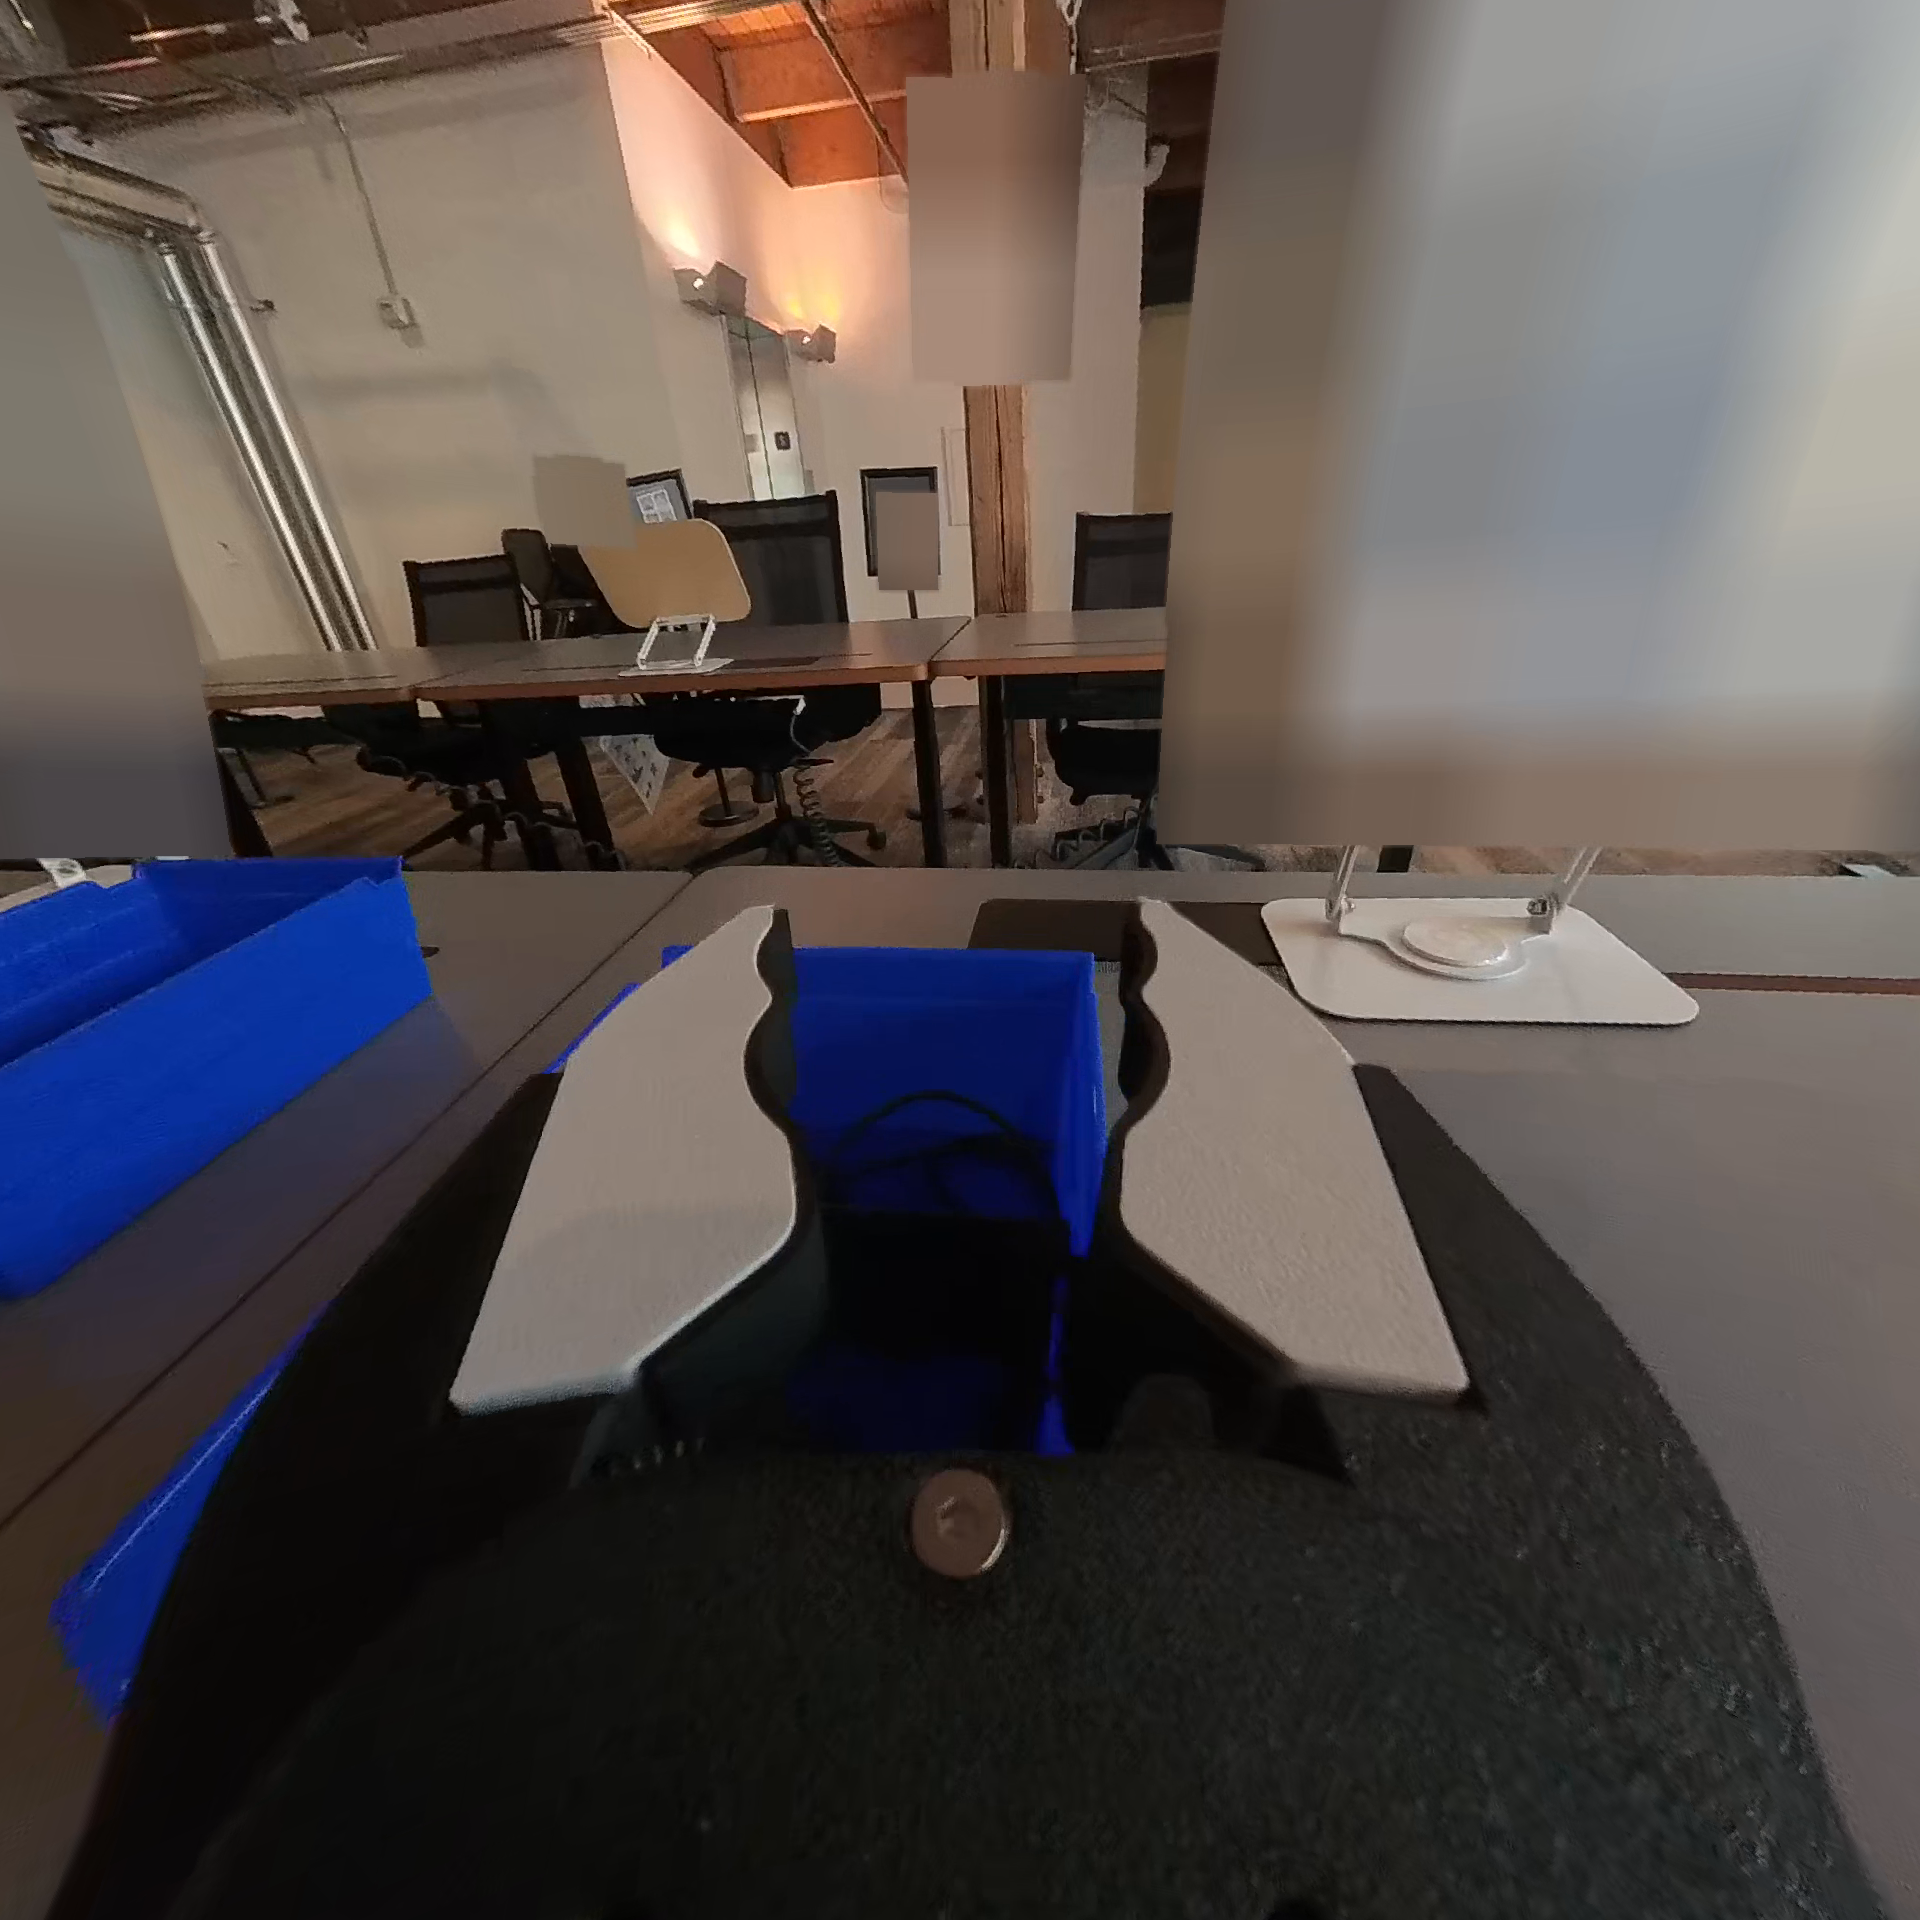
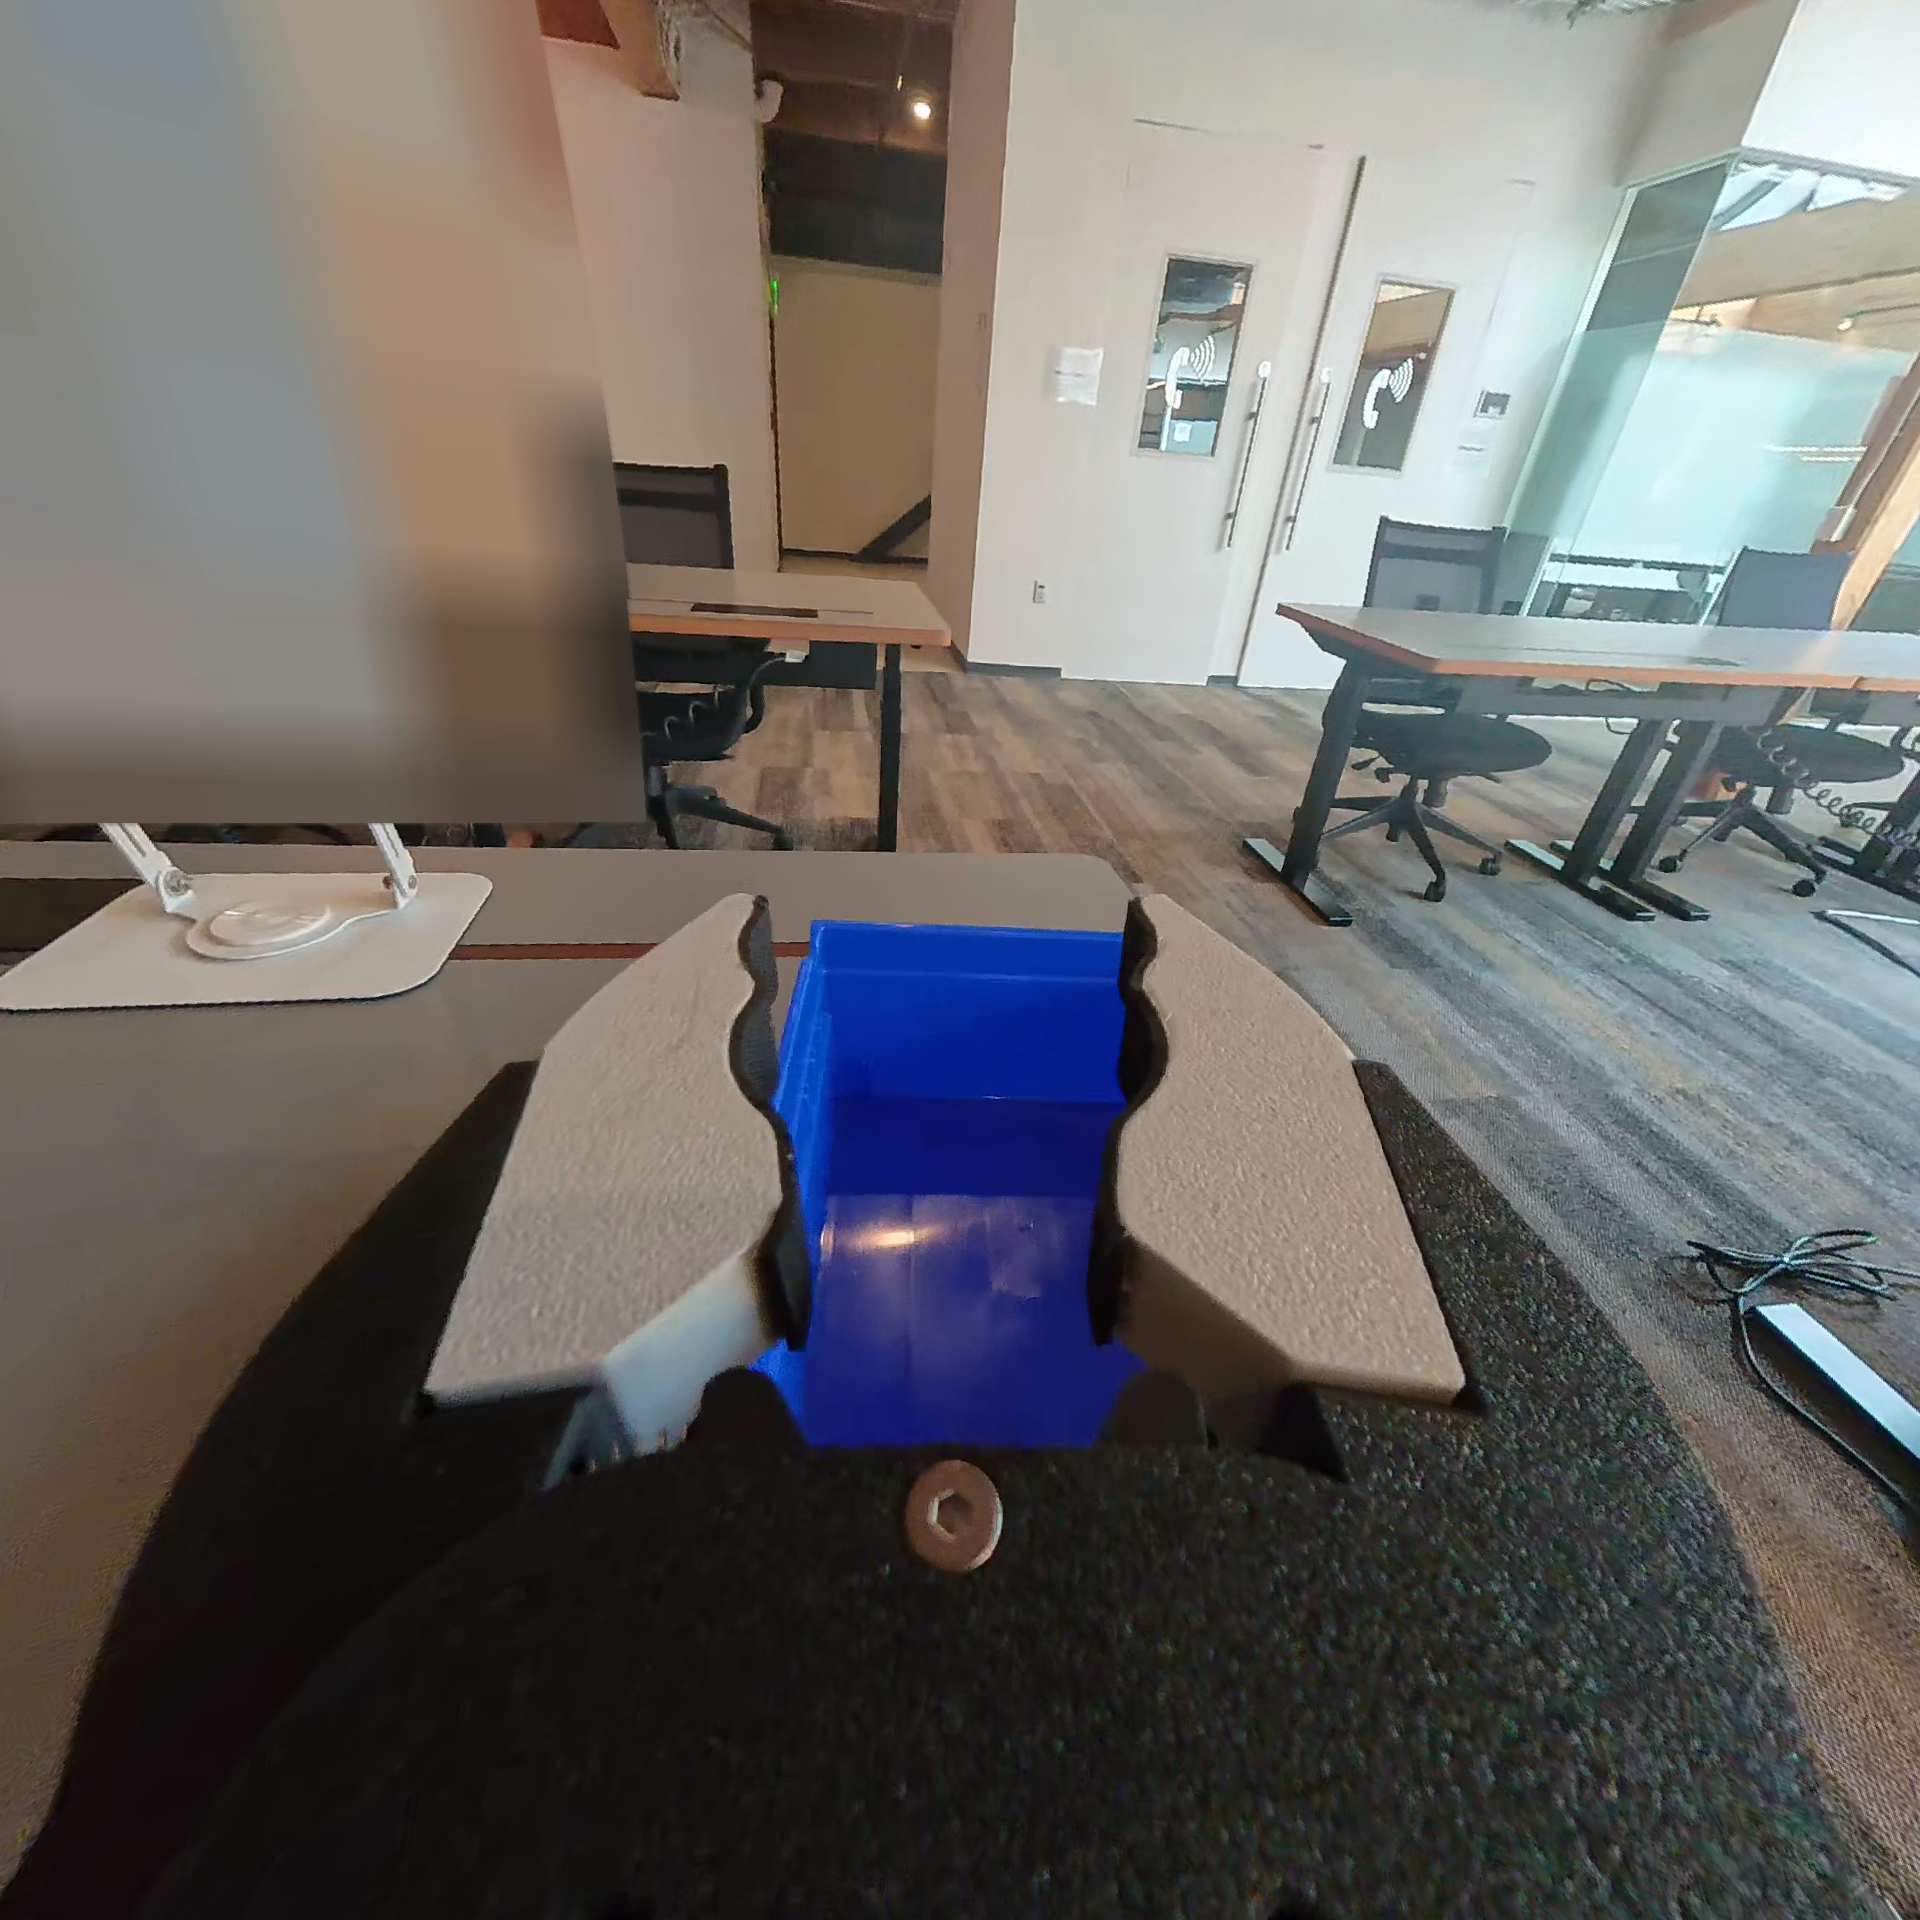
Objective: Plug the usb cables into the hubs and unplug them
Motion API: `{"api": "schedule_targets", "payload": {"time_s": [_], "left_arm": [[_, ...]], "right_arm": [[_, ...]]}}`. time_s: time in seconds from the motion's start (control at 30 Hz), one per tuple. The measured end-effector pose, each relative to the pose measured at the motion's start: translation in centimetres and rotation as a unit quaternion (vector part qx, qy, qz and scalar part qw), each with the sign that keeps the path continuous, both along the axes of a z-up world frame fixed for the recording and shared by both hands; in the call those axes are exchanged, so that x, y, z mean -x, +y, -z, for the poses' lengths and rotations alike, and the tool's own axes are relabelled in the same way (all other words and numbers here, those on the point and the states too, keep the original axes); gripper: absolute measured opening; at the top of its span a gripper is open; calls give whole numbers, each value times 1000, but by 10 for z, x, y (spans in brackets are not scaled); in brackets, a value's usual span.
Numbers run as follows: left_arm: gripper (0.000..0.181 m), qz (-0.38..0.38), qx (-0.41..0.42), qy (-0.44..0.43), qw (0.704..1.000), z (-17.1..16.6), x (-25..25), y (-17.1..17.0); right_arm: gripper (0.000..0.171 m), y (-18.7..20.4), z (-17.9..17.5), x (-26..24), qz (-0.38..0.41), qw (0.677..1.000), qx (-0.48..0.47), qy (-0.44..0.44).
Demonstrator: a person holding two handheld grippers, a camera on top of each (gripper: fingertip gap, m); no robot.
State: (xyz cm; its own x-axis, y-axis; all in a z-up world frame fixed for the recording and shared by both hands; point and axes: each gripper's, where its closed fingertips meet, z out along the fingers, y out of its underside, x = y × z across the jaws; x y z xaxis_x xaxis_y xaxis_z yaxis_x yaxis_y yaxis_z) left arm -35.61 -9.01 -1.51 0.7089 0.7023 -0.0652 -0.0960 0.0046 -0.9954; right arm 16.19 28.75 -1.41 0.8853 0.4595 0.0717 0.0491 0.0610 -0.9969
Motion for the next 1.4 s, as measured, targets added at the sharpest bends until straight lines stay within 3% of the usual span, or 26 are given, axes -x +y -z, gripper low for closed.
{"api": "schedule_targets", "payload": {"time_s": [0.23,0.5,0.77,0.87,1.17,1.4], "left_arm": [[56,-10,9,7,1000,2,0,0],[28,-29,0,23,999,-6,2,-14],[0,-1,-14,35,999,-15,0,-22],[0,24,-19,37,999,-20,-4,-25],[0,29,-37,42,998,-36,-14,-34],[0,118,-61,29,991,-42,-28,-31]], "right_arm": [[57,1,-3,-7,4,1000,-4,12],[46,-5,-11,-12,-8,1000,-15,25],[8,-13,-24,-23,-29,998,-25,56],[0,-16,-25,-26,-41,998,-23,39],[0,-34,-44,-35,-66,996,-67,12],[0,-35,-43,-42,-89,994,-57,9]]}}
